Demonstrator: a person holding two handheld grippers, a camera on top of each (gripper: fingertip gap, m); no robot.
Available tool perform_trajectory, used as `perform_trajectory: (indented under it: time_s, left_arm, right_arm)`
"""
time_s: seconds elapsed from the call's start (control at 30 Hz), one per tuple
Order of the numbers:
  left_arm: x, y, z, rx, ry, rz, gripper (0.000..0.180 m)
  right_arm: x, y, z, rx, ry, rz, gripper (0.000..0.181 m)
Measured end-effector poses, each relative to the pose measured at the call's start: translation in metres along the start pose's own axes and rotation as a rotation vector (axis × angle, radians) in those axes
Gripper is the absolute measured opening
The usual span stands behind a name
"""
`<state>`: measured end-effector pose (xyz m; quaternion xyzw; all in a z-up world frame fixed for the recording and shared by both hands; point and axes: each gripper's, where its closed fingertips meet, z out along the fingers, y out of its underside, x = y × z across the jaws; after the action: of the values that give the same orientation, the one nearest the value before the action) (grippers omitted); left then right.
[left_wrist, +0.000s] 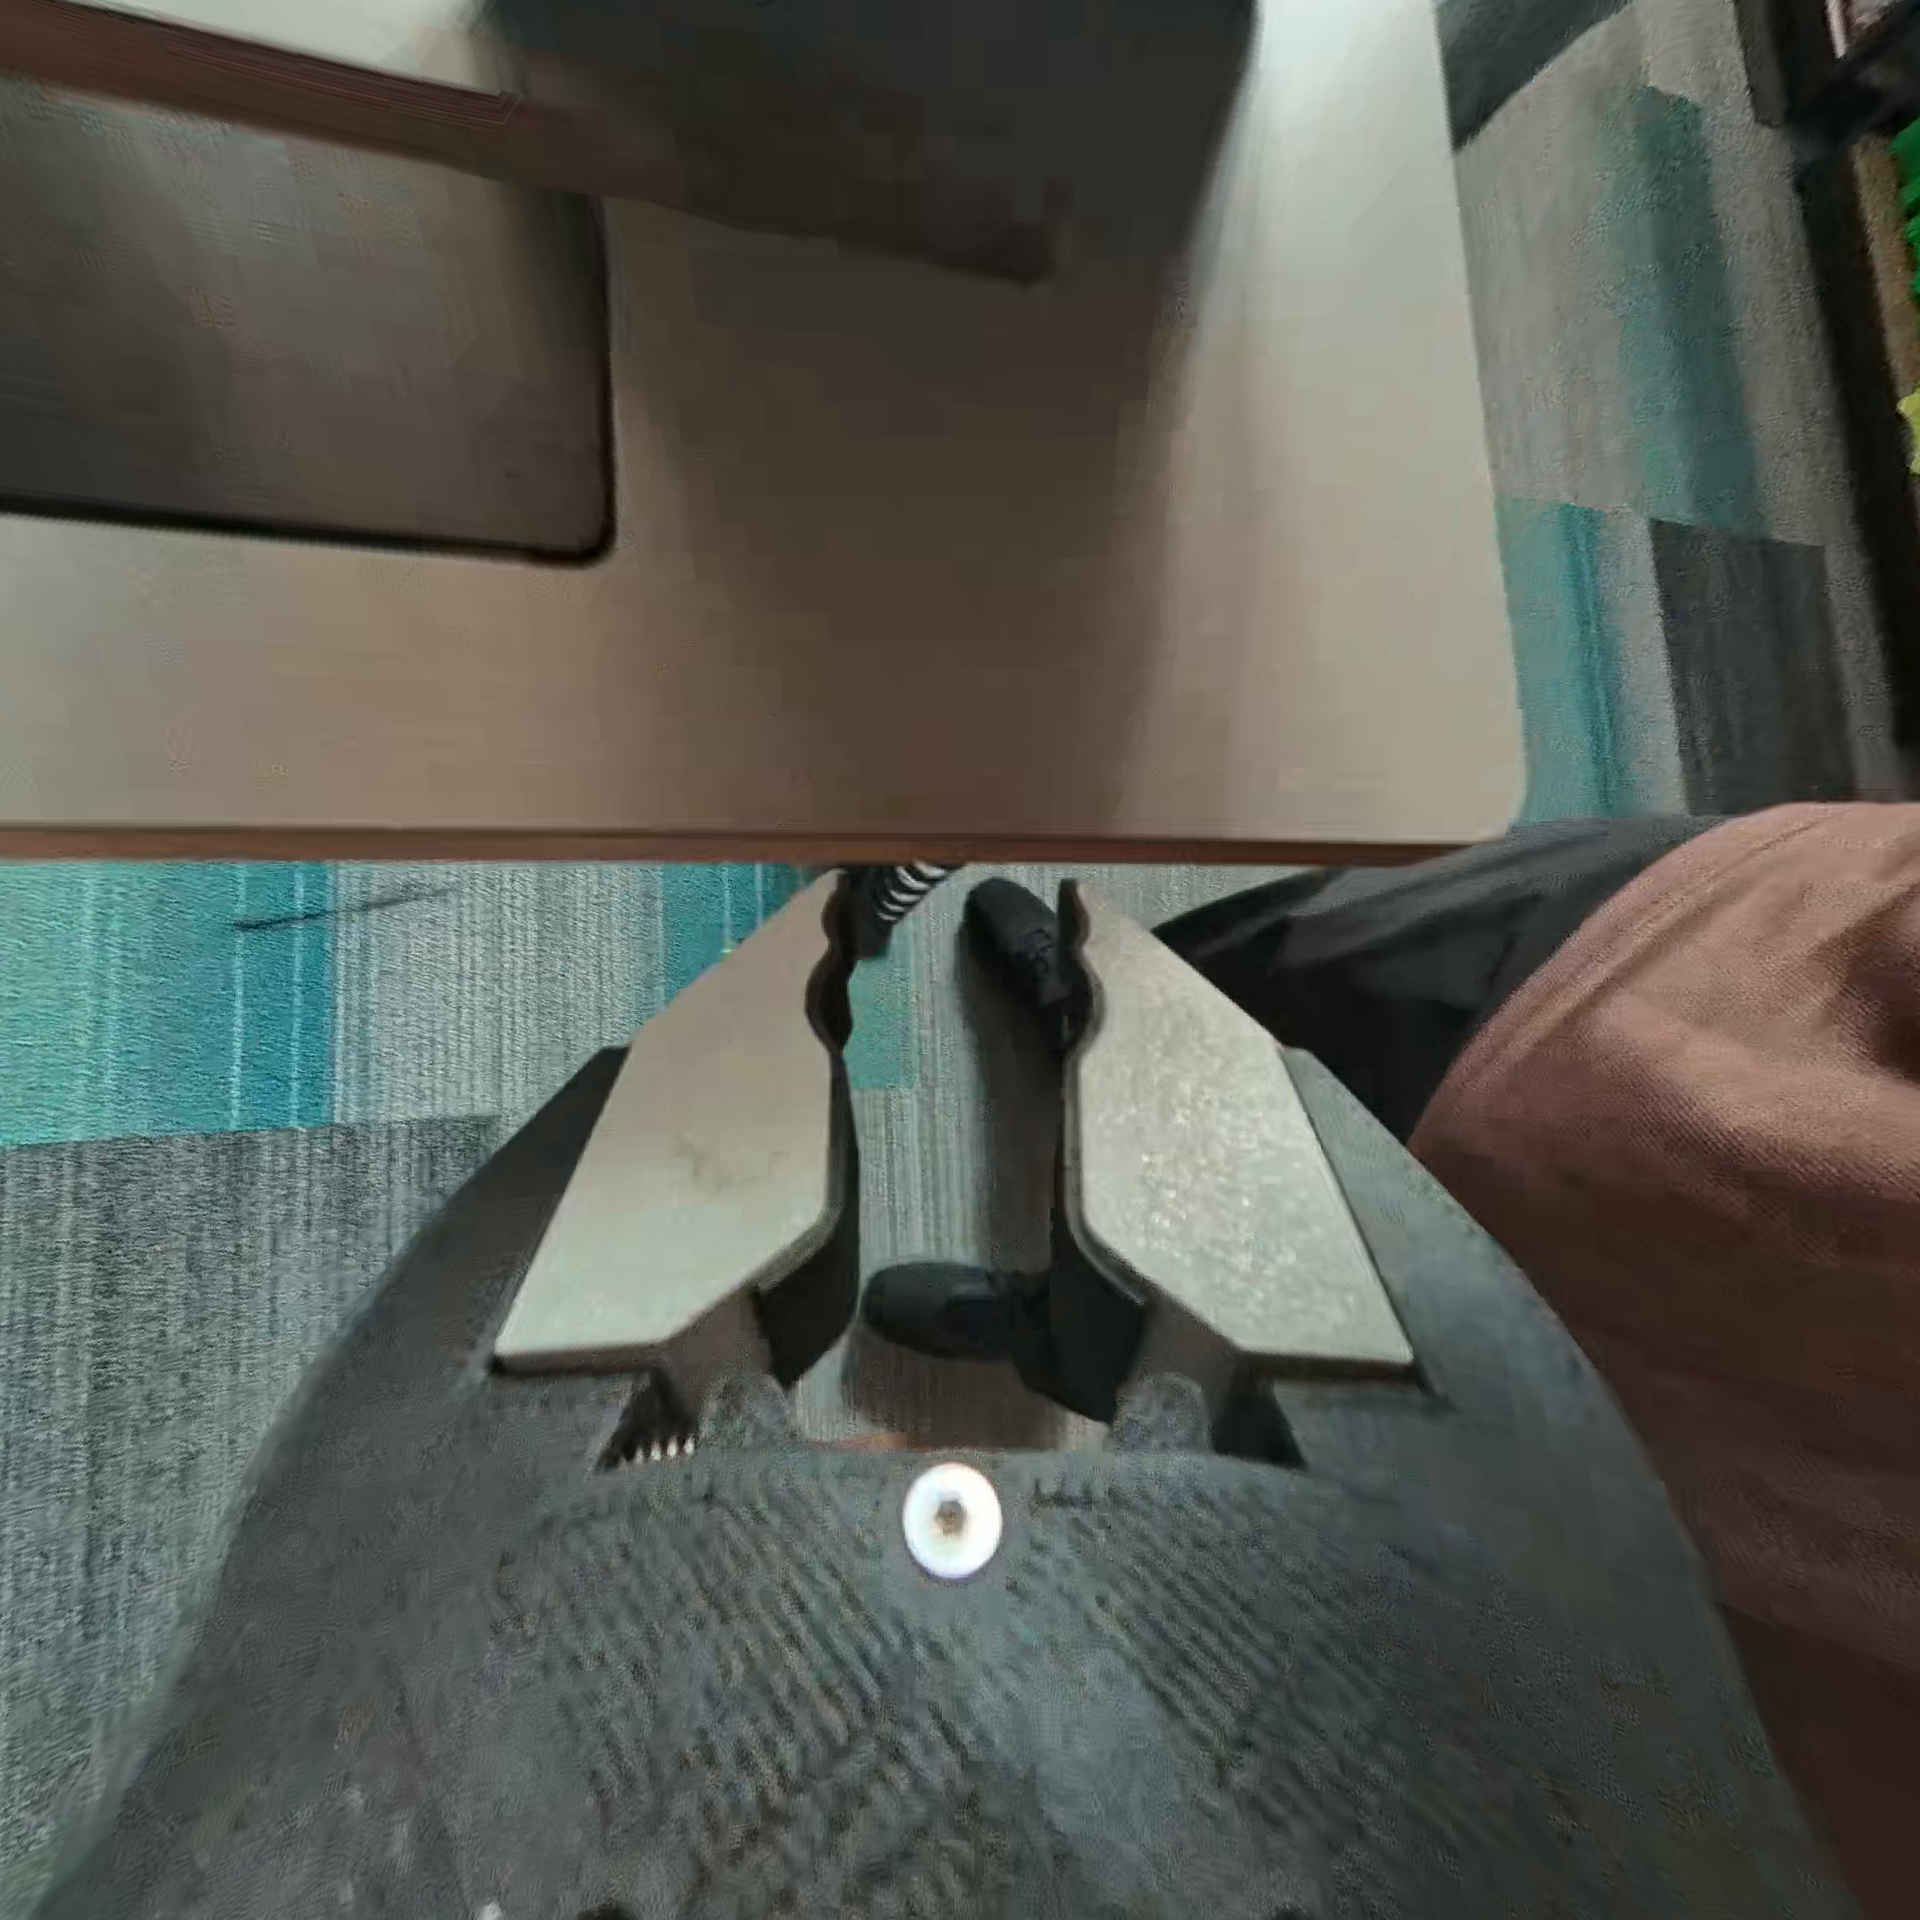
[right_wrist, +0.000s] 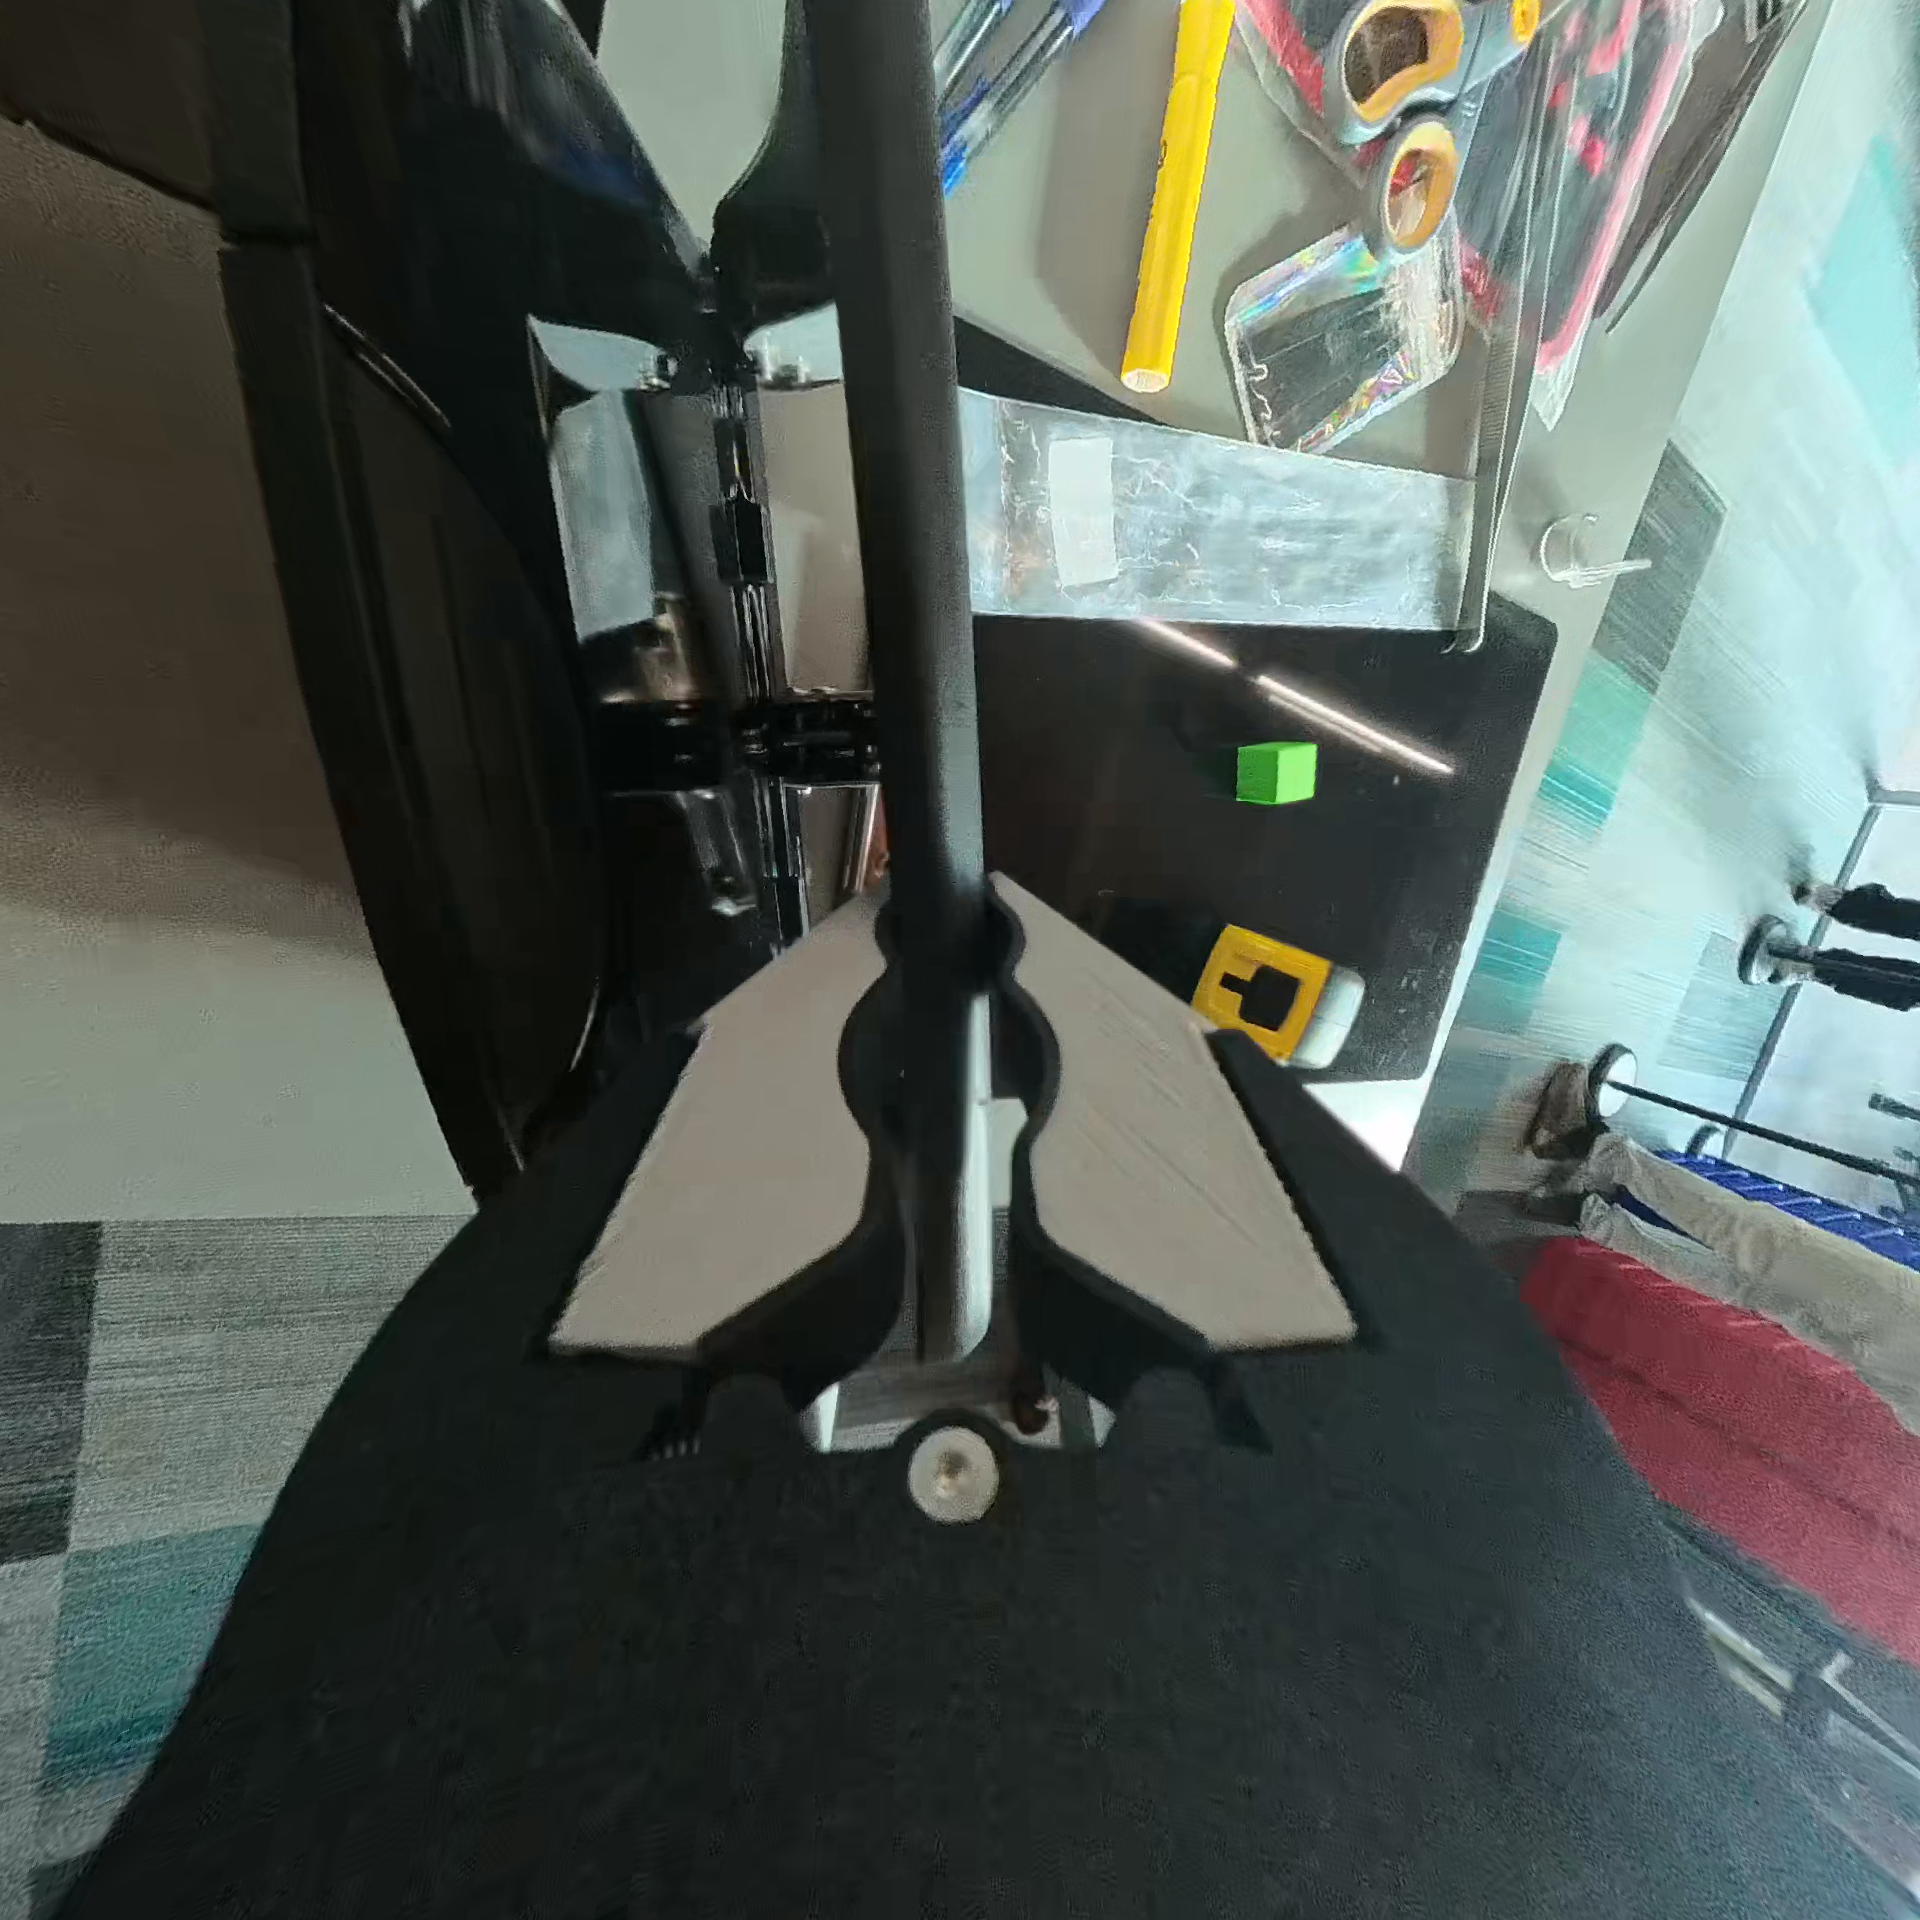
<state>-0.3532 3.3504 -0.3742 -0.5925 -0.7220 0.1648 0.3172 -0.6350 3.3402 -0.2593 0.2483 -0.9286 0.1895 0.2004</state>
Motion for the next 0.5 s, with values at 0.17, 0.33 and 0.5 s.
perform_trajectory:
  time_s: [0.17,0.33,0.5]
  left_arm:
    - [-0.036,-0.066,0.018,-0.02,-0.115,0.032,0.038]
    - [-0.055,-0.1,0.029,-0.003,-0.138,0.081,0.037]
    - [-0.078,-0.136,0.043,0.046,-0.111,0.235,0.048]
  right_arm:
    - [0.006,-0.003,0.003,0.135,-0.034,0.021,0.006]
    - [0.011,-0.004,0.007,0.192,-0.06,0.062,0.006]
    - [0.017,-0.003,0.01,0.187,-0.067,0.113,0.006]
